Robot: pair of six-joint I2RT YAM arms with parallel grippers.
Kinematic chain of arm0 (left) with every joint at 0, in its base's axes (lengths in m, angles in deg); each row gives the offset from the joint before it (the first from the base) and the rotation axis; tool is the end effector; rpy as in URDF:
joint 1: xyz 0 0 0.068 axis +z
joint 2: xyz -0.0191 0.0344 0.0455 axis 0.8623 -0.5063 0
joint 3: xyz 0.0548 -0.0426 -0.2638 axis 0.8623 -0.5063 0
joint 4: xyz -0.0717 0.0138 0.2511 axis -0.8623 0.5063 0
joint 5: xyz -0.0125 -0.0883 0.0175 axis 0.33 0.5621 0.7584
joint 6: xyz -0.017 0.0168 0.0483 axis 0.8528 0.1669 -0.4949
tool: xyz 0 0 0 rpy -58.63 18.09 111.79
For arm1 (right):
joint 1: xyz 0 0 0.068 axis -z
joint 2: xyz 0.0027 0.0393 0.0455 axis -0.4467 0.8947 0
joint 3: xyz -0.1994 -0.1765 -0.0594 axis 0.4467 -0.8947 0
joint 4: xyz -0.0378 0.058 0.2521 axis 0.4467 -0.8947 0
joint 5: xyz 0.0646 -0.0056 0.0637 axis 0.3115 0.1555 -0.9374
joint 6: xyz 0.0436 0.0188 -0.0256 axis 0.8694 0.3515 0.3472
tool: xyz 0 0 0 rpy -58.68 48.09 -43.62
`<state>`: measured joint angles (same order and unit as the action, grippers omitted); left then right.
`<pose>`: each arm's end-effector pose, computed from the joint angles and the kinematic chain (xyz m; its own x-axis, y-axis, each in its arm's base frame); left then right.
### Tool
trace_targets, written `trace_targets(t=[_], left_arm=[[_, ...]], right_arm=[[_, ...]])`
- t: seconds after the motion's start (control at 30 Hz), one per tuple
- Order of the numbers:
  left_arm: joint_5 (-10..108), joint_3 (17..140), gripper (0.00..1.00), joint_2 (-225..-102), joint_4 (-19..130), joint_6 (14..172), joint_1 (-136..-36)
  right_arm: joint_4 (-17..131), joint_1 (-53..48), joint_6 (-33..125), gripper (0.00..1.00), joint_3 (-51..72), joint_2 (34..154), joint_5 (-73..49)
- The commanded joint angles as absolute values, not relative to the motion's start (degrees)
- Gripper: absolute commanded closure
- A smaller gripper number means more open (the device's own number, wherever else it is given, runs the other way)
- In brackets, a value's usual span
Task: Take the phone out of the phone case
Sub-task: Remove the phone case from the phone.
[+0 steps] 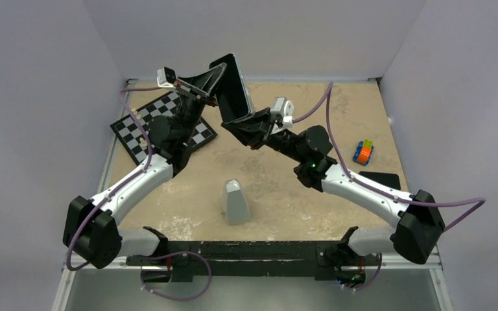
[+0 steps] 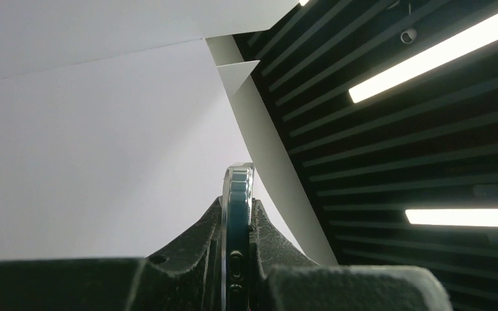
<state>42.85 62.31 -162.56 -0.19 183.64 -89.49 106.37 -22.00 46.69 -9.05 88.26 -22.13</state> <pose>0.2470 -0.1437 0.4165 -0.6266 -0.7674 0.1358 0.4282 -0.4846 -0.7627 0.1890 0.2304 0.3976 0.2042 0.4221 -0.8832 -0.9256 0.3769 -0.0339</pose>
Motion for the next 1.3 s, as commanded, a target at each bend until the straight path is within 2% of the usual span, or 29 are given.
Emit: trace_targets(t=[0.0, 0.17, 0.27, 0.37, 0.5, 0.53, 0.57, 0.63, 0.73, 1.0, 1.27], left_arm=[[53.1, 61.2, 1.0, -155.3, -7.0, 191.5, -90.5], [54.5, 63.1, 1.0, -156.6, -9.6, 192.1, -90.4], [54.0, 63.0, 1.0, -157.0, -9.7, 191.1, -90.2], [55.4, 63.9, 1.0, -158.2, -9.7, 188.2, -88.9], [56.4, 62.7, 1.0, -157.2, -5.2, 180.4, -84.6], [56.5, 62.3, 1.0, -157.2, -4.7, 178.8, -83.7], [56.5, 62.0, 1.0, -157.4, -3.9, 177.8, -82.9], [56.9, 62.0, 1.0, -158.3, -4.3, 176.3, -81.8], [57.9, 62.9, 1.0, -161.0, -6.0, 175.3, -81.6], [59.0, 63.4, 1.0, -163.8, -7.3, 174.8, -81.5], [59.6, 62.8, 1.0, -163.7, -6.0, 173.4, -81.6]], right_arm=[[101.7, -12.5, 39.3, 1.0, -7.5, 89.2, -22.9], [97.1, -11.0, 39.8, 1.0, -4.4, 90.7, -26.4], [95.4, -10.9, 45.8, 1.0, -4.9, 89.9, -26.4], [86.2, -10.9, 50.6, 0.64, -4.8, 88.4, -29.7], [80.3, -10.9, 58.9, 0.37, -11.7, 81.7, -30.5], [77.6, -11.0, 59.7, 0.28, -12.7, 79.6, -30.3], [75.1, -11.0, 60.9, 0.26, -13.1, 77.7, -30.8], [67.1, -10.8, 62.6, 0.28, -11.1, 75.0, -31.5], [61.8, -10.6, 68.2, 0.38, -6.2, 72.9, -36.8], [74.9, -7.3, 91.1, 0.52, -4.4, 74.6, -46.0], [78.3, -7.0, 93.9, 0.56, -2.3, 77.7, -45.4]])
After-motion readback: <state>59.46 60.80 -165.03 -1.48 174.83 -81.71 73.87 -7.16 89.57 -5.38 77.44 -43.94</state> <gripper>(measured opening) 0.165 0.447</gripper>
